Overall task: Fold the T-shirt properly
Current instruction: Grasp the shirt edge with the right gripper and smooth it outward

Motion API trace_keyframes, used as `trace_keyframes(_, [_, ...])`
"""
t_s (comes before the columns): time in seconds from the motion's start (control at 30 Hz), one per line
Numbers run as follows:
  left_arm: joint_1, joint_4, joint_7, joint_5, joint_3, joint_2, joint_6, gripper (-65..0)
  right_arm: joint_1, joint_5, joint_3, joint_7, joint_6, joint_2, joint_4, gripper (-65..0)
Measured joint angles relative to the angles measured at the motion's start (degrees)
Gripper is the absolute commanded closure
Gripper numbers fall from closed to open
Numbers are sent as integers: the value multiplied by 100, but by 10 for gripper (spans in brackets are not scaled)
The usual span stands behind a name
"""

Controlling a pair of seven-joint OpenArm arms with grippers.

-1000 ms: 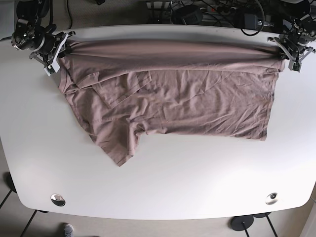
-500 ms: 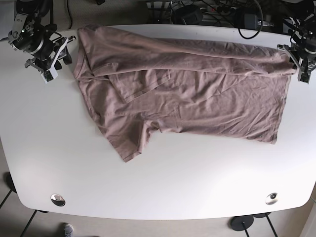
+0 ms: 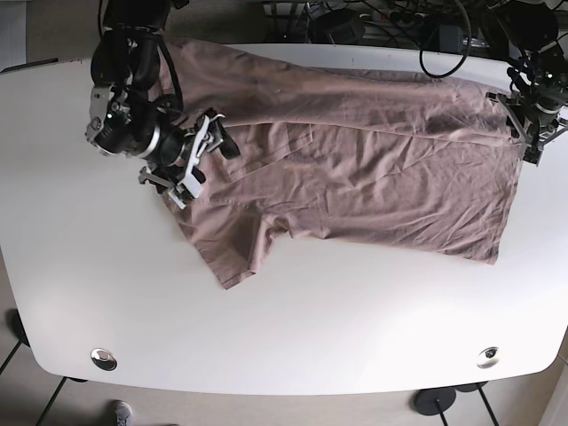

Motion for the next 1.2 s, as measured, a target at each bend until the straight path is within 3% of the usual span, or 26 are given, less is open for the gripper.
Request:
trace_keyframes(0.2, [2,0,0,-13,2,9,0,-122,463,-28,-693,955,-55,164,-1563,-460])
trace_keyframes(0.43, [74,0,-2,-11,-9,9,0,-121,442,-57,-813,1449,-92,291,-1958,-458])
trace_keyframes(0.67, [111,-7,0,-7,-2,7,0,-121,466,-66,-503,1574,-96,601,-1965,-458])
trace_keyframes(1.1, [111,-15,-2,-15,129,13,0,-121,420,-63,-841,1576,-96,461,-1969,-457])
trace_keyframes(1.2, [114,-15,0,-13,127,9,0,-121,420,-61,-850,1578,-94,396,-1978,-365])
